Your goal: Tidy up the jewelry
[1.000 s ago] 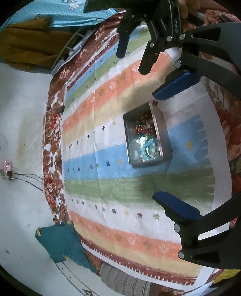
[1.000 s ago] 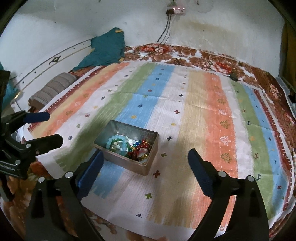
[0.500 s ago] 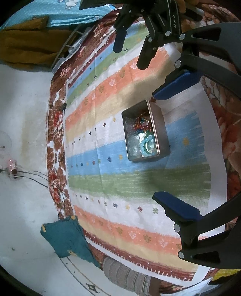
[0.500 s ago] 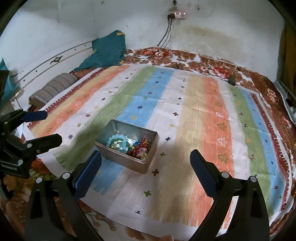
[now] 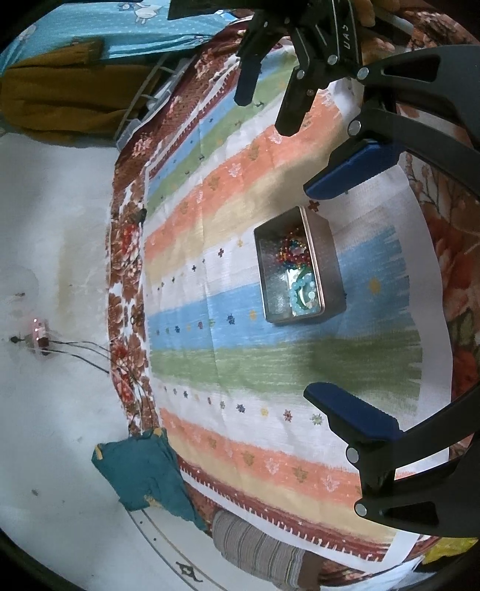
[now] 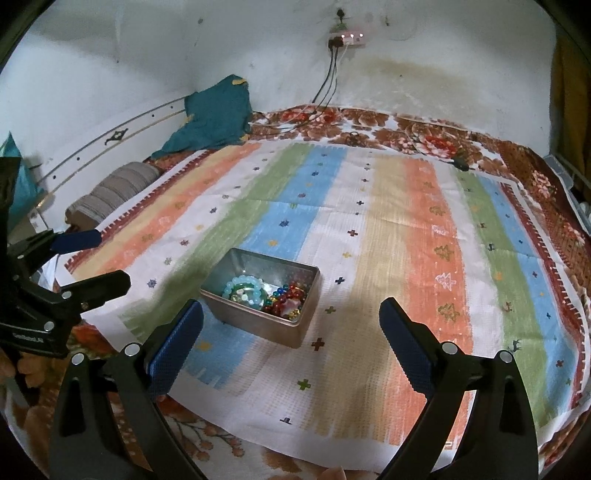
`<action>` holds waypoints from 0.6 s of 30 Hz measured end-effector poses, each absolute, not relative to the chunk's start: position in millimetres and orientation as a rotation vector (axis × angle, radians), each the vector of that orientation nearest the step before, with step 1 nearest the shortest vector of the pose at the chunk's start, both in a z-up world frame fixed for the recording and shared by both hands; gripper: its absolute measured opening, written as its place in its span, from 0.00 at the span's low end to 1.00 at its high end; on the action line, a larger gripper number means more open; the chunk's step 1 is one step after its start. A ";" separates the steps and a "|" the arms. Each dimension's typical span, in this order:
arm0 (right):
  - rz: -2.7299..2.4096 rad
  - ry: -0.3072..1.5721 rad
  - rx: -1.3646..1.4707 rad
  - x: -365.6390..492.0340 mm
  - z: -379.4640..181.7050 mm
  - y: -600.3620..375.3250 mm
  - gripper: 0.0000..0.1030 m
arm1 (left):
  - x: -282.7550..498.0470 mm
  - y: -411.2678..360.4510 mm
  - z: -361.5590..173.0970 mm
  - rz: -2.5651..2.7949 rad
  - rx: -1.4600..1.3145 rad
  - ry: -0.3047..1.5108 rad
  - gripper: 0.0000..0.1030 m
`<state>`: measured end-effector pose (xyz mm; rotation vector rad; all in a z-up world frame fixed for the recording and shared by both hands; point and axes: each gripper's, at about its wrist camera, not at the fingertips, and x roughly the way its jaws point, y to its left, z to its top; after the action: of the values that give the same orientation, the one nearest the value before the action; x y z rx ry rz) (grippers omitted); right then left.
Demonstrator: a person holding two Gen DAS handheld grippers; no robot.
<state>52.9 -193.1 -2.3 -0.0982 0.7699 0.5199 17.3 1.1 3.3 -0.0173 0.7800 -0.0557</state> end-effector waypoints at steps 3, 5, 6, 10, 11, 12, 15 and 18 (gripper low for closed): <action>0.524 0.763 -0.095 49.0 -1.9 -193.0 0.94 | 15.1 2.4 5.0 -0.056 -0.027 0.770 0.94; 0.524 0.753 -0.094 47.1 -1.2 -194.2 0.94 | 13.4 2.4 6.1 -0.063 -0.031 0.762 0.94; 0.524 0.748 -0.092 46.0 -0.6 -194.4 0.94 | 13.2 2.1 6.3 -0.063 -0.029 0.759 0.94; 0.521 0.742 -0.095 44.3 -0.3 -194.0 0.94 | 11.1 0.2 8.0 -0.062 -0.018 0.746 0.94; 0.521 0.743 -0.093 44.0 -0.3 -194.4 0.94 | 10.7 0.1 8.4 -0.064 -0.018 0.744 0.94; 0.520 0.744 -0.093 43.8 -0.5 -194.5 0.94 | 10.4 0.0 8.7 -0.065 -0.018 0.743 0.94; 0.521 0.743 -0.094 43.9 -0.9 -194.4 0.94 | 10.3 -0.3 8.8 -0.068 -0.018 0.743 0.94; 0.520 0.742 -0.095 43.8 -0.9 -194.5 0.94 | 9.5 -1.7 9.2 -0.071 -0.010 0.741 0.94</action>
<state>43.8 -194.5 -0.9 -0.0950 0.7423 0.5205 9.5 -1.7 9.2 -0.0099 0.7414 -0.0711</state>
